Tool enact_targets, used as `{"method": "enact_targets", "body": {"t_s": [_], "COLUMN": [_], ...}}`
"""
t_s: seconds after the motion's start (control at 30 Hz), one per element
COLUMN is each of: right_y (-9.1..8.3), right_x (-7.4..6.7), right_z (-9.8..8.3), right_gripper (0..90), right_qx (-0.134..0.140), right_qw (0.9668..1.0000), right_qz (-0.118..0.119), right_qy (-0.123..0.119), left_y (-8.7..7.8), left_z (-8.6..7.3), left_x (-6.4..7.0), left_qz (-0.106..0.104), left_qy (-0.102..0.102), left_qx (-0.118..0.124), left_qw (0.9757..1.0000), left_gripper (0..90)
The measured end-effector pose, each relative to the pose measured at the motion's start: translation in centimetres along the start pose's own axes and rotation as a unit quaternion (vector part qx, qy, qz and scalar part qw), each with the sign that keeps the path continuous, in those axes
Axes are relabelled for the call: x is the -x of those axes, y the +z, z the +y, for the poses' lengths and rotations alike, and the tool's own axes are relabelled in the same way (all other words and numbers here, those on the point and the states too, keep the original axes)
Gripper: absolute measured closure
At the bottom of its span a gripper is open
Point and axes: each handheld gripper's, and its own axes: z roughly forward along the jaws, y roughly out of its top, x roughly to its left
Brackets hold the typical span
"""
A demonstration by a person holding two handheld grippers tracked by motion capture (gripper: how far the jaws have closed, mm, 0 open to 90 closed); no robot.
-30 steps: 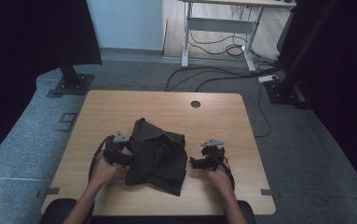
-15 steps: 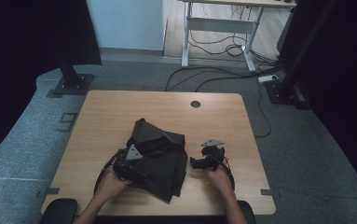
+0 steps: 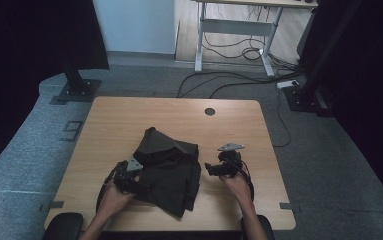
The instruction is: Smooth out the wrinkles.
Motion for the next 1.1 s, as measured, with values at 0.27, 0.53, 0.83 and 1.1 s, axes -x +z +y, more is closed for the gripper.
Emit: {"method": "enact_targets", "body": {"t_s": [0.27,0.53,0.83,1.1], "right_y": [0.3,5.3,5.5,6.4], "right_x": [-4.4,-6.6,-3.1,0.2], "right_z": [4.2,5.5,7.6,7.6], "right_gripper": [10.3,13.2,13.1,12.9], "right_qx": [0.013,-0.048,-0.01,-0.016], "right_qw": [0.9971,0.9914,0.9989,0.9996], "right_qz": [0.047,0.037,0.018,0.005], "right_qy": [-0.058,-0.116,-0.042,0.022], "left_y": [0.4,1.1,1.2,1.3], "left_z": [-0.6,-0.9,-0.7,-0.7], "left_x": [0.1,-0.2,0.4,0.4], "left_qz": [-0.006,-0.02,0.001,-0.001], "left_qy": [-0.016,-0.026,-0.006,-0.012], "left_qx": [-0.002,-0.006,-0.012,-0.013], "left_qw": [0.9998,0.9995,0.9999,0.9998], "left_gripper": [0.0,0.0,0.0,0.0]}}
